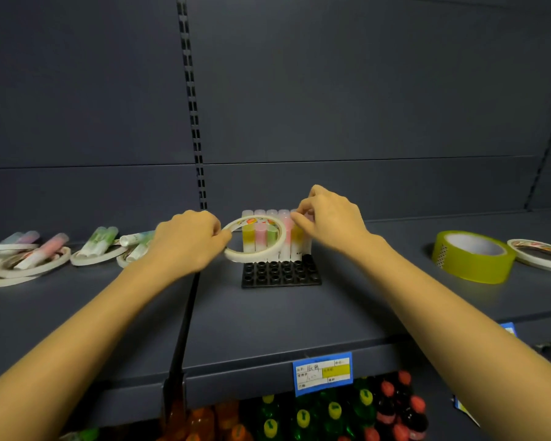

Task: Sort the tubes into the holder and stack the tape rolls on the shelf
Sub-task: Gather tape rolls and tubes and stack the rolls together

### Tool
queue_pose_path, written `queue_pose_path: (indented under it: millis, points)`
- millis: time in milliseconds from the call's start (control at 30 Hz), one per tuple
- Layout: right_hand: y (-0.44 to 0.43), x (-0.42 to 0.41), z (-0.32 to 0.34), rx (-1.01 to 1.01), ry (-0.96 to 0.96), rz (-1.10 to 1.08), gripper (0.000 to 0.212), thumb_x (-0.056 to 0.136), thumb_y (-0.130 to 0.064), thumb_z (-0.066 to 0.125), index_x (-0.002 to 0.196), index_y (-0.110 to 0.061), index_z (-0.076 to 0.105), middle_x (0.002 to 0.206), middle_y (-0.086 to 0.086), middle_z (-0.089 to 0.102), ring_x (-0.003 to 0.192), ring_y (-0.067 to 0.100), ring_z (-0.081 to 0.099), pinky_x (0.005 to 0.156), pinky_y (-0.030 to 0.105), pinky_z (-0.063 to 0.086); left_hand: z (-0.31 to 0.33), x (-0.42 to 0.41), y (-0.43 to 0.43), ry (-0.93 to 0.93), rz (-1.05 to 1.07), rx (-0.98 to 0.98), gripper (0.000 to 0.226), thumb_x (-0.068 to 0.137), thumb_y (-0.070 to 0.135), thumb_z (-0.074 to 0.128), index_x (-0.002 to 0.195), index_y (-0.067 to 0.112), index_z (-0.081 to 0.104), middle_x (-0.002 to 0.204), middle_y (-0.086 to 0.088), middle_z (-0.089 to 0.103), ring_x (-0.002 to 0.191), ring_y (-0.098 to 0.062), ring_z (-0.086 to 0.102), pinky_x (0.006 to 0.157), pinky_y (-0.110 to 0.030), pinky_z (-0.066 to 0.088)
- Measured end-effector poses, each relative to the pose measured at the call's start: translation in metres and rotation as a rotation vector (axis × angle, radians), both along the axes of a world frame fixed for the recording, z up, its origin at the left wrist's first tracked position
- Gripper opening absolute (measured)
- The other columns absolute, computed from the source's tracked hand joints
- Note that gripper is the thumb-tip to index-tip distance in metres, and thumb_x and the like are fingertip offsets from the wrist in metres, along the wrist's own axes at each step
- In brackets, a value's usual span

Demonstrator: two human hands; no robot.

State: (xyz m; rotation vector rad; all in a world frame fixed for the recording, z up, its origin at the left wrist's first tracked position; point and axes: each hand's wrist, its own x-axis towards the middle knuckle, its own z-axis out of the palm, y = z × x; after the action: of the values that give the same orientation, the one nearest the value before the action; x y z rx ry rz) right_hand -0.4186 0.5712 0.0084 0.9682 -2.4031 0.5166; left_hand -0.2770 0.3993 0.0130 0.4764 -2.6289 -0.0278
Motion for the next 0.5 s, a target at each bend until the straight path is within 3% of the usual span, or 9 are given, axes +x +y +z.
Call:
queue_pose_path:
  millis: [133,267,500]
  points:
    - [0.017,-0.006,0.005,0.078,-0.026,0.083,0.031,0.095,-0.044,0.042,0.108,-0.032,0.067,0.096,-0.01,0.043,0.086,0.018,0.052,0.068,0.029,0.034,0.0,-0.014,0.013,-0.015,-0.043,-0.025,0.042,0.092,0.038,0.043,0.056,0.016,0.046,0.06,0.001,0.047,0.07,-0.029,0.05,0.06,-0.029,0.033]
    - [0.052,-0.009,0.006,0.069,0.004,0.084,0.026,0.093,-0.039,0.049,0.114,-0.03,0.062,0.107,-0.009,0.057,0.096,0.016,0.058,0.077,0.032,0.046,0.001,-0.028,0.032,-0.02,-0.098,-0.048,0.039,0.091,0.036,0.045,0.058,0.015,0.049,0.06,0.001,0.046,0.069,-0.029,0.05,0.061,-0.03,0.034]
    - [0.138,-0.028,0.018,0.153,-0.044,-0.032,0.028,0.091,-0.036,0.053,0.118,-0.027,0.056,0.115,-0.008,0.062,0.107,0.015,0.056,0.083,0.032,0.046,0.011,-0.069,0.095,-0.035,-0.192,-0.051,0.041,0.091,0.038,0.044,0.058,0.015,0.053,0.057,0.0,0.048,0.066,-0.027,0.051,0.062,-0.029,0.037]
